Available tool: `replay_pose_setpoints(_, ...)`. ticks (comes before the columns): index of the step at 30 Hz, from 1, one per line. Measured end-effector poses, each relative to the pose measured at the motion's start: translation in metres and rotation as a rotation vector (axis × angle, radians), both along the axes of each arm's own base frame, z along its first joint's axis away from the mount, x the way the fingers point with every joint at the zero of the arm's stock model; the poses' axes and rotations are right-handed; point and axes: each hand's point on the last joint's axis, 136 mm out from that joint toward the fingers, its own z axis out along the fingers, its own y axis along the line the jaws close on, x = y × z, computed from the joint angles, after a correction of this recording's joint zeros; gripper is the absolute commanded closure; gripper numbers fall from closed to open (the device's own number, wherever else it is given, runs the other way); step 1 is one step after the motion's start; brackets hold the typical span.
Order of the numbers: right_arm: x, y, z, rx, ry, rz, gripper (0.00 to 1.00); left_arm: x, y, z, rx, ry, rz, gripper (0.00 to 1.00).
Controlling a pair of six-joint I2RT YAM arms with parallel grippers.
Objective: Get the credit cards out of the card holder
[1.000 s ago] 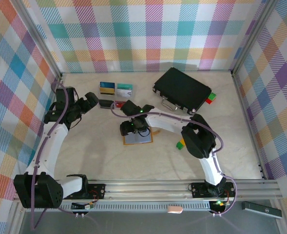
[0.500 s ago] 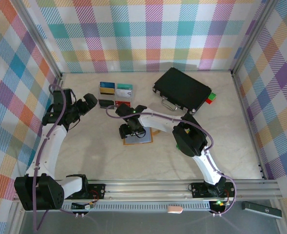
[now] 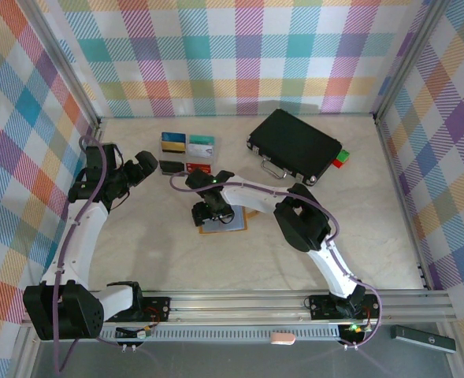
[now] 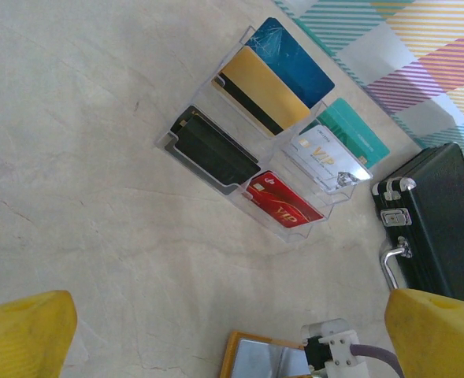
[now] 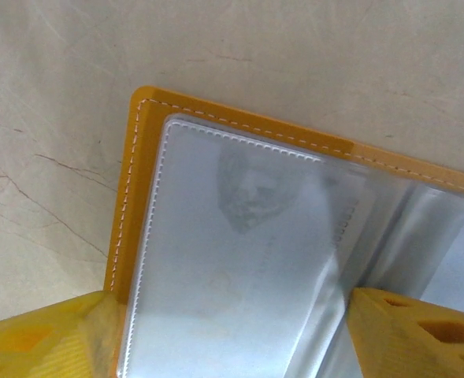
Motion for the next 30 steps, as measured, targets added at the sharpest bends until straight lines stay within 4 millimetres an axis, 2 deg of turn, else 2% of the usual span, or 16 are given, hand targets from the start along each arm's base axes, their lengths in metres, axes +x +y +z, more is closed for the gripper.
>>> replay_pose_setpoints(16,0.0025,-0.0054,-0.0028,-0.039,-0.008,-0.007,0.36,0.0,0.0001,-0.0001,0.0,0.0,0.0,0.0)
replay_pose_setpoints(30,0.0047,-0.0089,-0.005,-0.057,-0.022,-0.013,0.4,0.0001,0.0002,-0.0001,0.0,0.0,0.001,0.0)
